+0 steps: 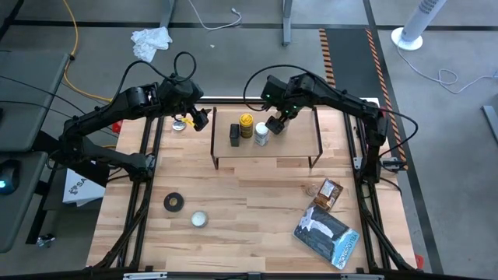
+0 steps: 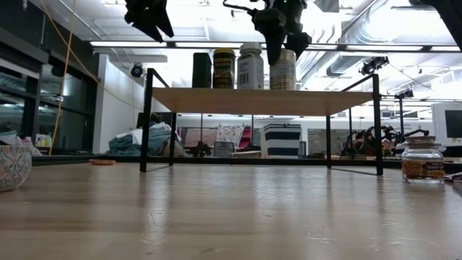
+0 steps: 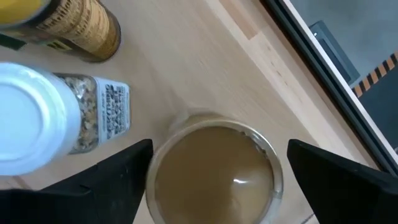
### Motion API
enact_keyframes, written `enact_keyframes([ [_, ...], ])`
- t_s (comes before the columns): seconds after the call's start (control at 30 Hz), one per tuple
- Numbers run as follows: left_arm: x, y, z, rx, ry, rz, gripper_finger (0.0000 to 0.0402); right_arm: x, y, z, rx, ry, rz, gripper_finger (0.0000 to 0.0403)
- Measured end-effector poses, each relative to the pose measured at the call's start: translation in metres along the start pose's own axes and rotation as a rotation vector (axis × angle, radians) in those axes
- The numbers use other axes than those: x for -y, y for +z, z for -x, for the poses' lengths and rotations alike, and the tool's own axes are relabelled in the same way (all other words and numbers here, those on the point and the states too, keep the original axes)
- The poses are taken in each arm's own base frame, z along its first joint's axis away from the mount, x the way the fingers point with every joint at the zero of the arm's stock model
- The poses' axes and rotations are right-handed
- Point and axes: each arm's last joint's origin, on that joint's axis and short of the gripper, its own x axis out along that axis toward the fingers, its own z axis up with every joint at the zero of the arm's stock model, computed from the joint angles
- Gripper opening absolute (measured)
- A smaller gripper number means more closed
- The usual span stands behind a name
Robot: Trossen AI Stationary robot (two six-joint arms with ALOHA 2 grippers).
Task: Shelf spices
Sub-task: Remove the gold seasoning bottle from the shelf
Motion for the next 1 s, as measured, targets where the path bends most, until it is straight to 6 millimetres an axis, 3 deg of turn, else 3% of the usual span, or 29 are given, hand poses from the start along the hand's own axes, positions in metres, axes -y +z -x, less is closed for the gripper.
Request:
enact_keyframes([
  [0.17,0.000,0.000,0.000,0.000,0.000,0.000,0.0330,0.000,-0.002,0.000,-0.029,0.018,0.013,0.0351],
  [0.4,0.000,0.000,0.000,0.000,0.001,0.000,0.0330,0.000,-0.003,-0.001,-0.046,0.013,0.003,0.0262],
  [0.6,0.000,0.000,0.000,0.000,0.001,0.000,0.0330,0.002,-0.007,0.007,-0.039,0.007,0.061,0.0261],
  [0.8,0.000,0.000,0.000,0.001,0.003,0.000,0.0330,0.001,-0.038,0.066,0.089,0.094,0.070,0.0261],
  [1.0,0.000,0.000,0.000,0.001,0.009,-0.030,0.0330,-0.030,-0.090,0.118,0.177,0.248,0.102,0.0261],
])
